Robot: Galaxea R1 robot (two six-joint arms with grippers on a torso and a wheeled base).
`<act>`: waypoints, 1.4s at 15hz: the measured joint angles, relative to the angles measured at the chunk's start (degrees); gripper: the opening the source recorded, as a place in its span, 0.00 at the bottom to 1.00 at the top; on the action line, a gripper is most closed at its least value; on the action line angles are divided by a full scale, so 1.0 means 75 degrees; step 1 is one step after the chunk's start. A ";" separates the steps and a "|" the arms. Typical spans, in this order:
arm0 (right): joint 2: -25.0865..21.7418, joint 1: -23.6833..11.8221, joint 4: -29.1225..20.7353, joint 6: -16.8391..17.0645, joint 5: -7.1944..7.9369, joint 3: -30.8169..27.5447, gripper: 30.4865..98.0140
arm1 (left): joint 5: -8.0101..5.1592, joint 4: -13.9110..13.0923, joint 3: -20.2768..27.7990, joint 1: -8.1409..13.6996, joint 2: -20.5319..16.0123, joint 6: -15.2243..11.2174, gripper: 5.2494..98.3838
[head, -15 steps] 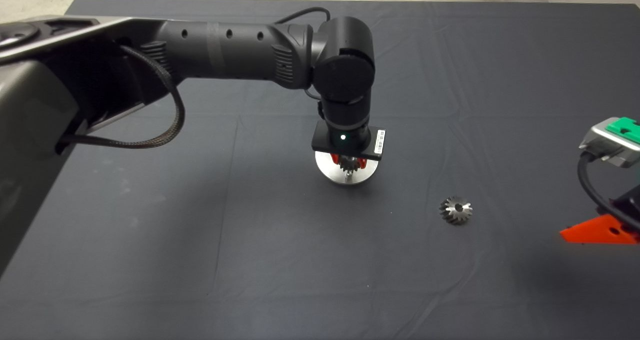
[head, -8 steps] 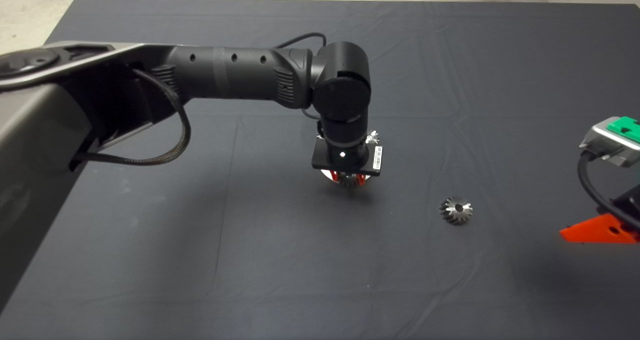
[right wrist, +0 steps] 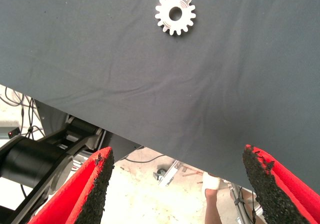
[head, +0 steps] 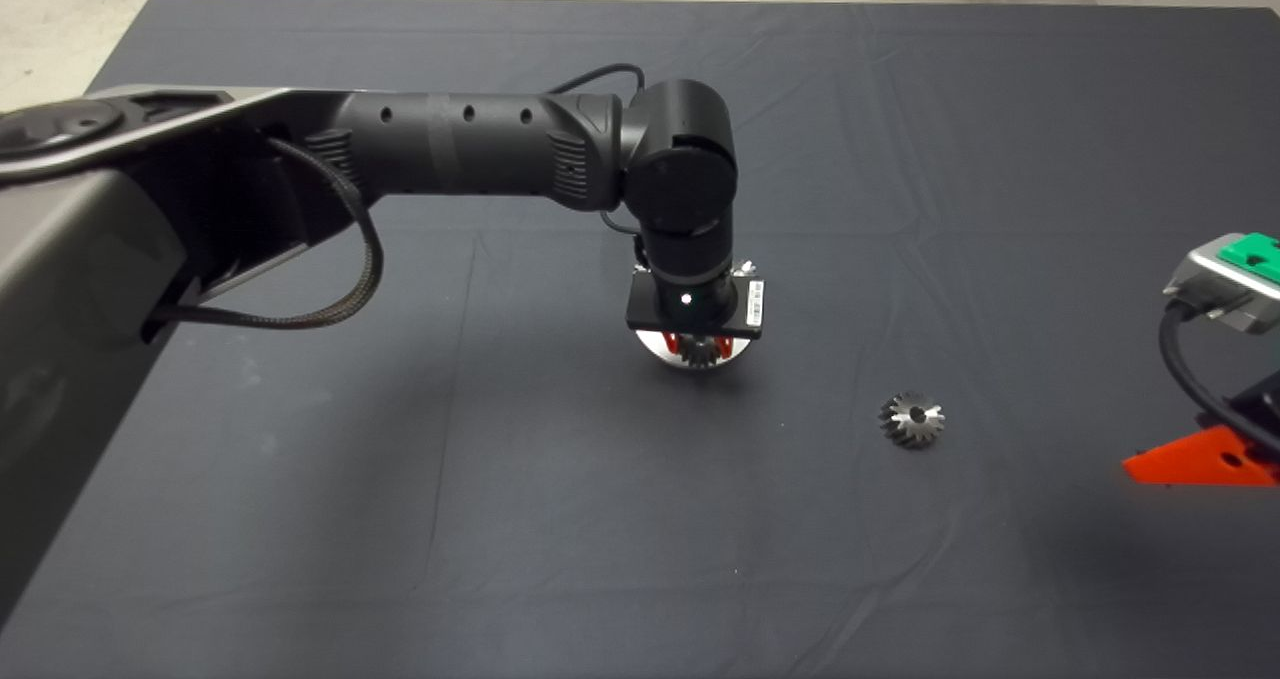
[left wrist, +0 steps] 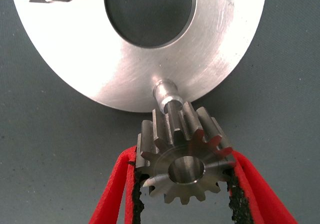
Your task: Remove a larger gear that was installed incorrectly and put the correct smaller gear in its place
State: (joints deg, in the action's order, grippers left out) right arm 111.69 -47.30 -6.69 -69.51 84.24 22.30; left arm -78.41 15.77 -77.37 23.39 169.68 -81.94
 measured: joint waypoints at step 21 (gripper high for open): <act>-0.0104 0.0000 0.0000 0.0000 0.0000 -0.0003 0.56 | 0.0015 0.0285 -0.0323 -0.0154 -0.0002 0.0188 0.29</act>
State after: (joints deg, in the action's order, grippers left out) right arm 110.91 -47.30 -6.69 -69.51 84.24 22.27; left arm -78.30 17.91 -79.80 22.24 169.67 -80.53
